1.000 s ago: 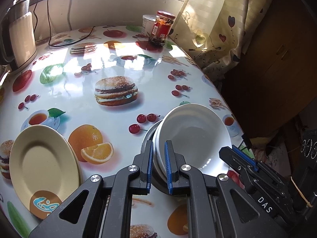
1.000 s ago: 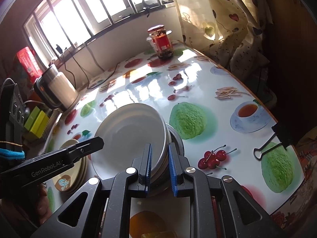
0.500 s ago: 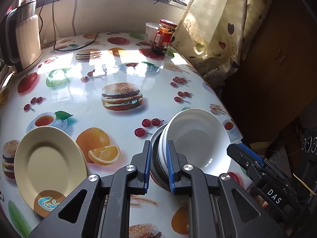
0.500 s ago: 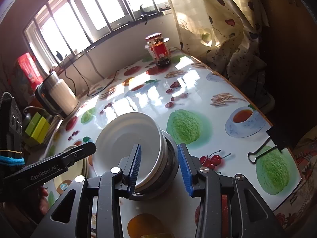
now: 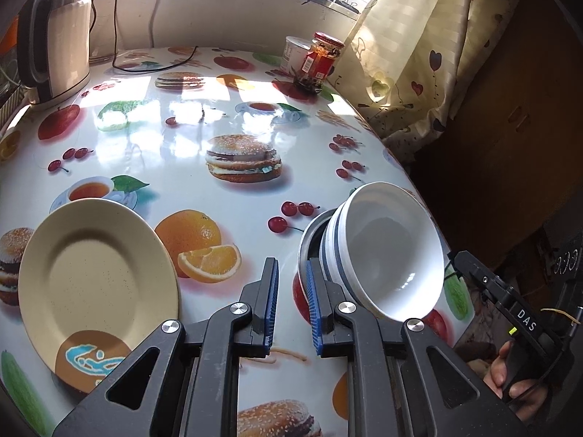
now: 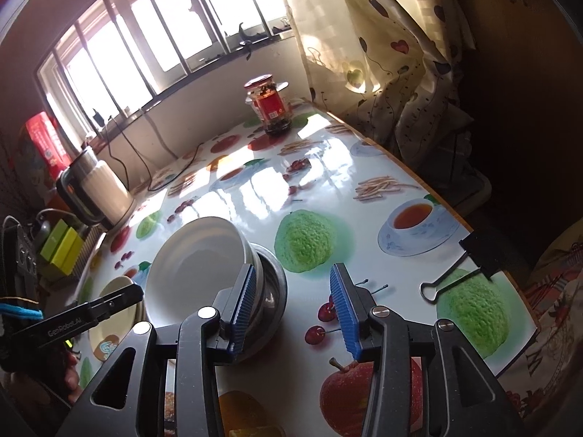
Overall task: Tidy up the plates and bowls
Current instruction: 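Carry the tilted steel bowl stack toward the beige plates with both grippers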
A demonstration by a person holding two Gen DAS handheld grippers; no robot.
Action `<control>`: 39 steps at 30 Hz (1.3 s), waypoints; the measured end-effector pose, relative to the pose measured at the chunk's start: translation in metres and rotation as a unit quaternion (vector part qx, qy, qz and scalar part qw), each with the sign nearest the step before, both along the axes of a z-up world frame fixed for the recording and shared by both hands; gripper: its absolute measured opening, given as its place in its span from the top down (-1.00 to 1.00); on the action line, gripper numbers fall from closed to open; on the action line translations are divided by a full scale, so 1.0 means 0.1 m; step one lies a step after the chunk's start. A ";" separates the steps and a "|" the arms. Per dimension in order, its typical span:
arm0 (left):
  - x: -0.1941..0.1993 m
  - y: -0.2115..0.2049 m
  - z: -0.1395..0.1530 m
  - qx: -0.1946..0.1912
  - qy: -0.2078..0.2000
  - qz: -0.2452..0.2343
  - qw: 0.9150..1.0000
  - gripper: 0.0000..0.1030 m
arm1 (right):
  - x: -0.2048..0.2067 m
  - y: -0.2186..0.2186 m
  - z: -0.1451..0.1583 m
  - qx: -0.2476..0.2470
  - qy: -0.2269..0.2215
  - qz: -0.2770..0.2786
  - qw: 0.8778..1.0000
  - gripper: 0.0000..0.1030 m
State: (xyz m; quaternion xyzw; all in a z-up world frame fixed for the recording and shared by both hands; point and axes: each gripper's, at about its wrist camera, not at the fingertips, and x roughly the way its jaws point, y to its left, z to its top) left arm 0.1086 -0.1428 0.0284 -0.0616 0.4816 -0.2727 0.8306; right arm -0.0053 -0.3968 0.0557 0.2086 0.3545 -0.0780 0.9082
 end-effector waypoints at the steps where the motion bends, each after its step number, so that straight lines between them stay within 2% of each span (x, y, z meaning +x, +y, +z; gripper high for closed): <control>1: 0.01 -0.01 -0.03 -0.001 0.004 -0.001 1.000 0.69 | -0.01 -0.03 -0.03 0.002 0.002 -0.002 1.000 0.18; 7: 0.01 -0.04 -0.14 -0.006 0.019 -0.005 1.000 0.69 | 0.00 -0.16 -0.22 0.034 0.013 0.000 0.999 0.19; 15: 0.04 -0.11 -0.24 -0.003 0.032 -0.012 0.999 0.69 | 0.08 -0.14 -0.38 0.051 0.022 0.015 0.998 0.18; 20: 0.07 -0.09 -0.28 -0.024 0.044 -0.010 0.999 0.69 | 0.12 -0.15 -0.48 0.073 0.020 0.028 0.997 0.19; 27: 0.11 -0.06 -0.31 -0.047 0.053 -0.008 0.997 0.69 | 0.17 -0.14 -0.53 0.093 0.010 0.048 0.994 0.40; 31: 0.11 -0.06 -0.32 -0.056 0.057 -0.011 0.997 0.69 | 0.20 -0.16 -0.55 0.108 0.007 0.052 0.993 0.45; 36: 0.15 -0.02 -0.40 -0.085 0.080 -0.012 0.993 0.69 | 0.21 -0.19 -0.57 0.130 0.002 0.059 0.990 0.56; 39: 0.15 -0.03 -0.40 -0.086 0.080 -0.014 0.993 0.69 | 0.22 -0.19 -0.58 0.142 -0.002 0.066 0.988 0.63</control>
